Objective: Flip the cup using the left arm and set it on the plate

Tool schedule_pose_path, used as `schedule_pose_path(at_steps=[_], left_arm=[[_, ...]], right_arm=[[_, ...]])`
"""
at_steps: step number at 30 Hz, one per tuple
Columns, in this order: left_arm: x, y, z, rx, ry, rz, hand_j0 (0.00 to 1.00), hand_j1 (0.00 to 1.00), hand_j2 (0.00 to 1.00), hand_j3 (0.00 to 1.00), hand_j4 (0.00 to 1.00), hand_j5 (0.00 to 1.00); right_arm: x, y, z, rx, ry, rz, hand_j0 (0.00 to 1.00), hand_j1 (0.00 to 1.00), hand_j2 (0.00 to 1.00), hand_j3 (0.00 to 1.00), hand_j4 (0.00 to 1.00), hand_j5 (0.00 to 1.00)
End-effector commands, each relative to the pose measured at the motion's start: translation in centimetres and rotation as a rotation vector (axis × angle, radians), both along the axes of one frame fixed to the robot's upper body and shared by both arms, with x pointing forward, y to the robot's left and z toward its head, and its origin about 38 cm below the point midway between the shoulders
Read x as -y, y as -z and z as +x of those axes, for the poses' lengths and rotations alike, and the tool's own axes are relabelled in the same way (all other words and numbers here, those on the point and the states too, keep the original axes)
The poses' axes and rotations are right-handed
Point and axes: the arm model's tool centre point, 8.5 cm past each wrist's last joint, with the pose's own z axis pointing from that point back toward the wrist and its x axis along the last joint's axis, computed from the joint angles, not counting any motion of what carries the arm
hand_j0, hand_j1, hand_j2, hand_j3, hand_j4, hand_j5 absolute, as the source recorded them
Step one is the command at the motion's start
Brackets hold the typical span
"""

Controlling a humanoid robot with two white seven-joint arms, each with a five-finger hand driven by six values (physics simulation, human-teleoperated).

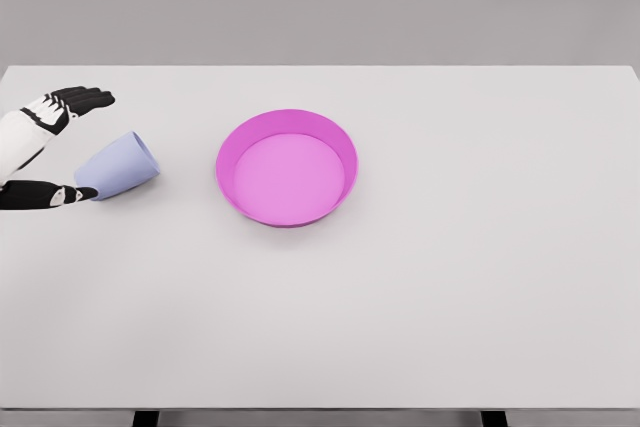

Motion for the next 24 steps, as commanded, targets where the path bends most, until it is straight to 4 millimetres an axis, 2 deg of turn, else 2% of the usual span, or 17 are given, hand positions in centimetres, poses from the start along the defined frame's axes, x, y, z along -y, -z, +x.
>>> schedule_pose_path(at_steps=[1, 15, 19, 21, 24], left_arm=[[0.1, -0.1, 0.0, 0.001, 0.002, -0.006, 1.00, 1.00, 1.00, 1.00, 1.00, 1.00], [0.0, 0.1, -0.1, 0.000, 0.000, 0.034, 1.00, 1.00, 1.00, 1.00, 1.00, 1.00], [-1.0, -0.6, 0.0, 0.007, -0.023, 0.054, 1.00, 1.00, 1.00, 1.00, 1.00, 1.00], [-0.3, 0.1, -0.1, 0.001, -0.018, 0.010, 1.00, 1.00, 1.00, 1.00, 1.00, 1.00], [-0.5, -0.3, -0.2, 0.009, -0.021, 0.009, 1.00, 1.00, 1.00, 1.00, 1.00, 1.00]], right_arm=[[0.0, 0.0, 0.1, 0.002, 0.012, 0.002, 1.00, 1.00, 1.00, 1.00, 1.00, 1.00], [0.0, 0.0, -0.1, -0.002, 0.007, 0.001, 1.00, 1.00, 1.00, 1.00, 1.00, 1.00], [0.0, 0.0, -0.1, -0.002, 0.007, 0.001, 1.00, 1.00, 1.00, 1.00, 1.00, 1.00], [0.0, 0.0, 0.0, 0.000, 0.007, 0.001, 1.00, 1.00, 1.00, 1.00, 1.00, 1.00], [0.0, 0.0, 0.0, 0.000, 0.007, 0.001, 1.00, 1.00, 1.00, 1.00, 1.00, 1.00]])
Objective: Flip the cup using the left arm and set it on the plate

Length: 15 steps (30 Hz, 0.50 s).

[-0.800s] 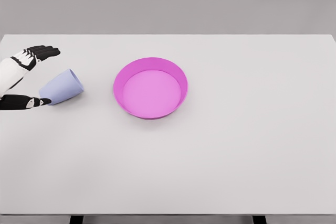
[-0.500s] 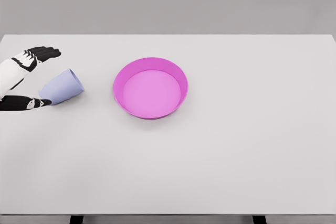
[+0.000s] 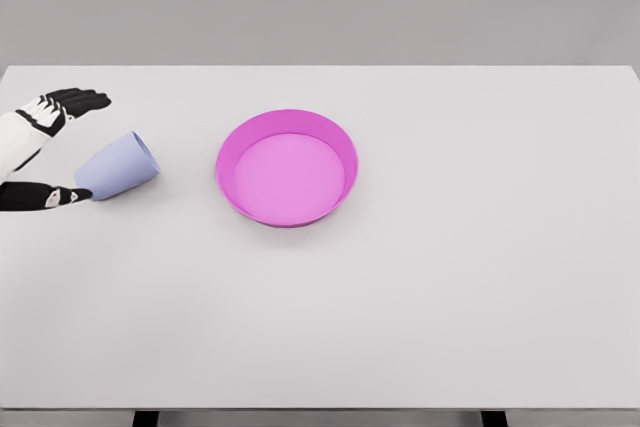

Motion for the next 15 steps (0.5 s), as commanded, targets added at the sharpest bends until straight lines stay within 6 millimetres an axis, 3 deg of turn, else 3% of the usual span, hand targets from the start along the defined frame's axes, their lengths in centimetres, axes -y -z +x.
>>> schedule_pose_path(at_steps=[1, 9, 15], left_arm=[[0.0, -0.3, 0.0, 0.006, -0.002, -0.014, 1.00, 1.00, 1.00, 1.00, 1.00, 1.00], [-0.5, -1.2, 0.2, 0.015, 0.003, 0.032, 1.00, 1.00, 1.00, 1.00, 1.00, 1.00], [1.5, -0.1, -0.3, -0.032, 0.074, 0.045, 1.00, 1.00, 1.00, 1.00, 1.00, 1.00]], right_arm=[[0.0, 0.0, 0.0, -0.001, 0.000, 0.001, 1.00, 1.00, 1.00, 1.00, 1.00, 1.00], [0.0, 0.0, 0.0, 0.001, 0.000, 0.001, 1.00, 1.00, 1.00, 1.00, 1.00, 1.00], [0.0, 0.0, 0.0, -0.001, 0.000, 0.001, 1.00, 1.00, 1.00, 1.00, 1.00, 1.00]])
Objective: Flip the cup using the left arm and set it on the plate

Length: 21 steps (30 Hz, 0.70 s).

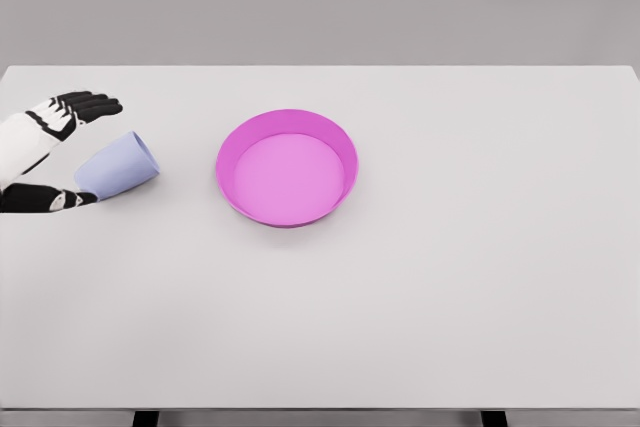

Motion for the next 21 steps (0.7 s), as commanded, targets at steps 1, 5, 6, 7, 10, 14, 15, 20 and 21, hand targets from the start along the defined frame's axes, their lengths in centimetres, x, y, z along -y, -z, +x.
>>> schedule_pose_path(at_steps=[1, 5, 6, 7, 10, 14, 15, 20, 21], left_arm=[[0.7, 0.8, -0.2, -0.034, 0.029, 0.003, 1.00, 1.00, 1.00, 1.00, 1.00, 1.00], [1.3, 1.4, -0.2, -0.076, 0.055, -0.030, 1.00, 1.00, 1.00, 1.00, 1.00, 1.00], [1.4, 1.5, -0.3, -0.092, 0.063, -0.031, 1.00, 1.00, 1.00, 1.00, 1.00, 1.00], [1.2, 1.8, 0.0, -0.132, 0.038, -0.022, 1.00, 1.00, 1.00, 1.00, 1.00, 1.00], [0.6, 1.7, 0.8, -0.168, -0.029, -0.053, 1.00, 1.00, 1.00, 1.00, 1.00, 1.00], [-0.2, 2.7, 1.6, -0.275, -0.136, -0.113, 1.00, 1.00, 1.00, 1.00, 1.00, 1.00], [-0.4, 3.3, 1.7, -0.347, -0.152, -0.119, 1.00, 1.00, 1.00, 1.00, 1.00, 1.00], [-1.1, 4.2, 2.5, -0.447, -0.230, -0.118, 1.00, 1.00, 1.00, 1.00, 1.00, 1.00], [-1.0, 4.5, 2.8, -0.489, -0.256, -0.120, 1.00, 1.00, 1.00, 1.00, 1.00, 1.00]], right_arm=[[0.0, 0.0, 0.0, 0.000, 0.000, -0.001, 1.00, 1.00, 1.00, 1.00, 1.00, 1.00], [0.0, 0.0, 0.0, 0.000, 0.000, -0.001, 1.00, 1.00, 1.00, 1.00, 1.00, 1.00], [0.0, 0.0, 0.0, 0.000, 0.000, 0.001, 1.00, 1.00, 1.00, 1.00, 1.00, 1.00], [0.0, 0.0, 0.0, 0.000, 0.000, -0.001, 1.00, 1.00, 1.00, 1.00, 1.00, 1.00], [0.0, 0.0, 0.0, 0.000, 0.000, -0.001, 1.00, 1.00, 1.00, 1.00, 1.00, 1.00], [0.0, 0.0, 0.0, 0.000, 0.000, -0.001, 1.00, 1.00, 1.00, 1.00, 1.00, 1.00], [0.0, 0.0, 0.0, 0.000, 0.000, -0.001, 1.00, 1.00, 1.00, 1.00, 1.00, 1.00], [0.0, 0.0, 0.0, 0.000, 0.000, -0.001, 1.00, 1.00, 1.00, 1.00, 1.00, 1.00], [0.0, 0.0, 0.0, 0.000, 0.000, 0.001, 1.00, 1.00, 1.00, 1.00, 1.00, 1.00]])
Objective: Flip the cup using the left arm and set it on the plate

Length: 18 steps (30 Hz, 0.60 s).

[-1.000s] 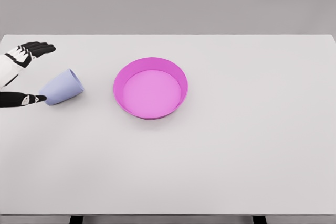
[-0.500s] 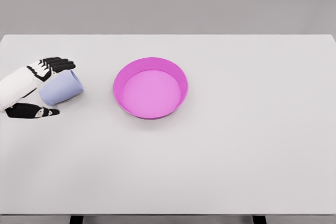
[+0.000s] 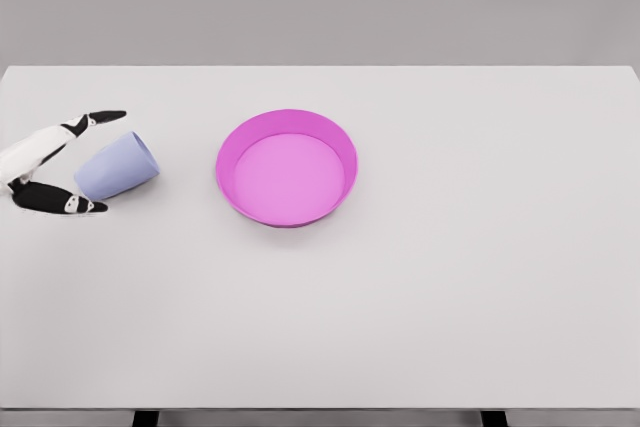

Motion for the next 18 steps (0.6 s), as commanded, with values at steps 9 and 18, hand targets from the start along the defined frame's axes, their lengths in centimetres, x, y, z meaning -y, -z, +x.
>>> schedule_pose_path(at_steps=[9, 18], left_arm=[[-0.5, 0.3, 1.2, -0.181, -0.063, 0.114, 1.00, 1.00, 1.00, 1.00, 1.00, 1.00], [-1.6, -0.6, 2.4, -0.265, -0.179, 0.099, 1.00, 1.00, 1.00, 1.00, 1.00, 1.00]], right_arm=[[0.0, 0.0, 0.0, 0.000, 0.000, 0.001, 1.00, 1.00, 1.00, 1.00, 1.00, 1.00], [0.0, 0.0, 0.0, 0.000, 0.000, 0.001, 1.00, 1.00, 1.00, 1.00, 1.00, 1.00]])
